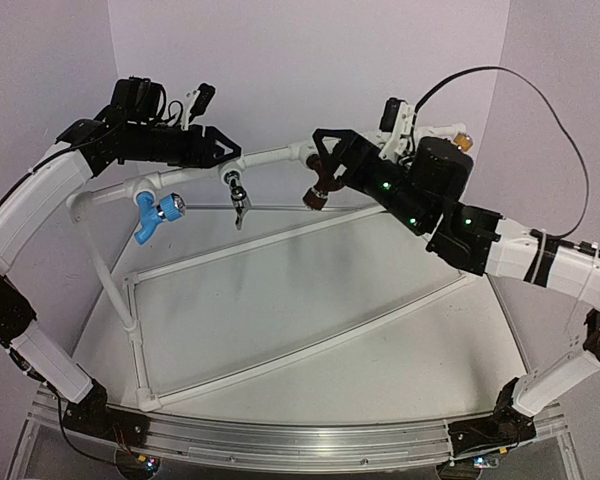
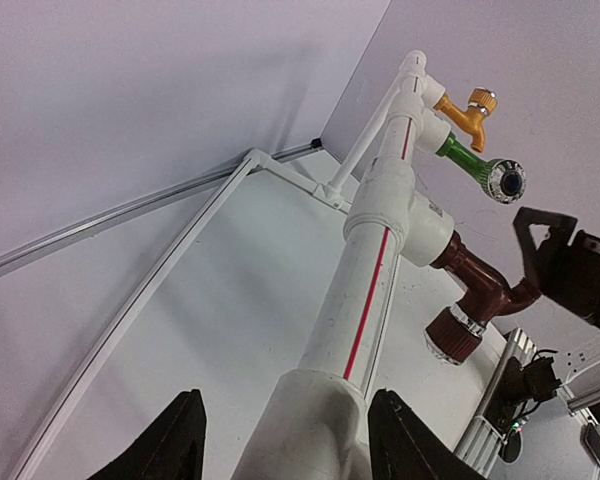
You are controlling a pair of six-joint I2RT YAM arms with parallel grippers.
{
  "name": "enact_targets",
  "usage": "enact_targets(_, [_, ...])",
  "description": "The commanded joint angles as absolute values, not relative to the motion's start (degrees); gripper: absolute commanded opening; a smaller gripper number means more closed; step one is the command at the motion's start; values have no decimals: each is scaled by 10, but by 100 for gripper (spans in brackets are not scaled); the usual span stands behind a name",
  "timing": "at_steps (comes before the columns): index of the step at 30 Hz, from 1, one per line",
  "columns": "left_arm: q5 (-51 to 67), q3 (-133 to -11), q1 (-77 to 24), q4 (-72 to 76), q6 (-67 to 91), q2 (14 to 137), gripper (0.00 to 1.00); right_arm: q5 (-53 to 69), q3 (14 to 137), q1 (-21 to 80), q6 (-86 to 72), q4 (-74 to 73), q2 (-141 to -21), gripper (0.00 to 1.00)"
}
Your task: Install the water faucets
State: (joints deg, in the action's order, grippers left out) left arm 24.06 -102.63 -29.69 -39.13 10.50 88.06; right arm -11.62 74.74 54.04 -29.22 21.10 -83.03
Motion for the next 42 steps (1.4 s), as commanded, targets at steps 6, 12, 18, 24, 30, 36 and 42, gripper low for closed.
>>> enact_targets(6, [246, -997, -300, -524, 108, 914, 58, -23, 782, 545, 83, 28, -728, 98])
enact_targets(12, [247, -1004, -300, -527, 108, 916, 58, 0, 835, 592, 480, -126, -747, 98])
enact_targets(18, [248, -1005, -301, -524, 112, 919, 58, -80, 801, 600, 817, -129, -776, 98])
enact_targets(24, [246, -1010, -301, -529, 110, 918, 58, -169, 809, 601, 975, -125, -818, 98])
enact_targets(30, [247, -1012, -301, -531, 108, 920, 58, -192, 776, 600, 1057, -38, -833, 96])
enact_targets(36, [247, -1014, -301, -533, 107, 918, 58, -210, 777, 599, 1086, 24, -873, 87])
enact_targets(42, [241, -1012, -300, -538, 106, 911, 58, -206, 790, 578, 1085, 59, -898, 80])
